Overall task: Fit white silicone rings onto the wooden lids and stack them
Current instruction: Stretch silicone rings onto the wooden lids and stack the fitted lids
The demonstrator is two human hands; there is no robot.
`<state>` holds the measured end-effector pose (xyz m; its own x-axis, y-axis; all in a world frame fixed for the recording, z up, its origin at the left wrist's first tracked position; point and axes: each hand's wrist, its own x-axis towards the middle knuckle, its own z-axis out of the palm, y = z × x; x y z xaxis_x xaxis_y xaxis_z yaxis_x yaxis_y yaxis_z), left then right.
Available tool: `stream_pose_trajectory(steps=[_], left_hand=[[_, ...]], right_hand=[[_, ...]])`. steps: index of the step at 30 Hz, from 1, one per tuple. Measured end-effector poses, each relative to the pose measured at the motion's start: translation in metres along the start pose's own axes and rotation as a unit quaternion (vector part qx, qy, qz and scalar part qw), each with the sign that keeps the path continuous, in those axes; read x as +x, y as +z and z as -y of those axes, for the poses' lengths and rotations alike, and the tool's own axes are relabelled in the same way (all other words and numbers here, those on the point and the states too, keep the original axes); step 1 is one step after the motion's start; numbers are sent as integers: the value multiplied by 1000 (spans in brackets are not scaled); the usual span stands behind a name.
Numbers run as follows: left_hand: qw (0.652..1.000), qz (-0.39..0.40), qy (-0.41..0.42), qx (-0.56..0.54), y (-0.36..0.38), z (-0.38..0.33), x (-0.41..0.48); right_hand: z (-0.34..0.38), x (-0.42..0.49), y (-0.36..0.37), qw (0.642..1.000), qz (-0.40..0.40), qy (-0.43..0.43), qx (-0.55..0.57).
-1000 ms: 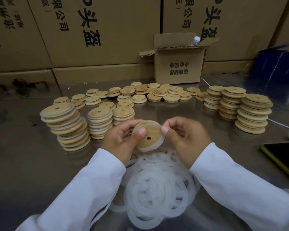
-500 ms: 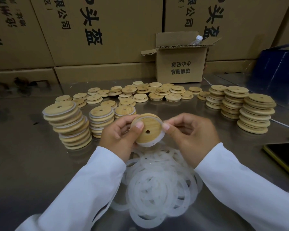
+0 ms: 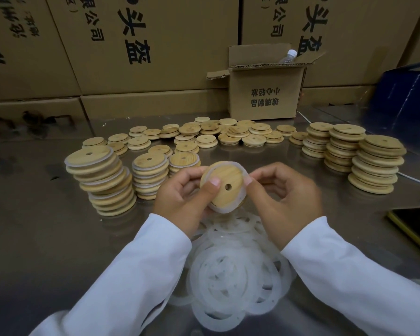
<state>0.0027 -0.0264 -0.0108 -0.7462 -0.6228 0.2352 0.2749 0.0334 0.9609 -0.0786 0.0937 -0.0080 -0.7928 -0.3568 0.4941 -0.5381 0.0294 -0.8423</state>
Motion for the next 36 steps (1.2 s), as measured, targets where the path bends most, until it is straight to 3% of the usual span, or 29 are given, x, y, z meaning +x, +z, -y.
stream_pose_trajectory(steps=[8,18,23,28,36], left_hand=[[995,38,34,91,-2,5,-1],[980,61,113,152,-7,-3,1],[993,47,83,75,-8,-6,2],[994,52,69,64,-7,-4,0],[999,-22,11,37,-6,-2,-1]], right_hand=[[1,-1,-1,991,81,-58,-90],[4,11,-9,993,100,-5,-56],[10,14,-11,993,100,-30,-62],[9,12,-13,994,102,-34,-33],[1,0,-2,997,67,-33,-30]])
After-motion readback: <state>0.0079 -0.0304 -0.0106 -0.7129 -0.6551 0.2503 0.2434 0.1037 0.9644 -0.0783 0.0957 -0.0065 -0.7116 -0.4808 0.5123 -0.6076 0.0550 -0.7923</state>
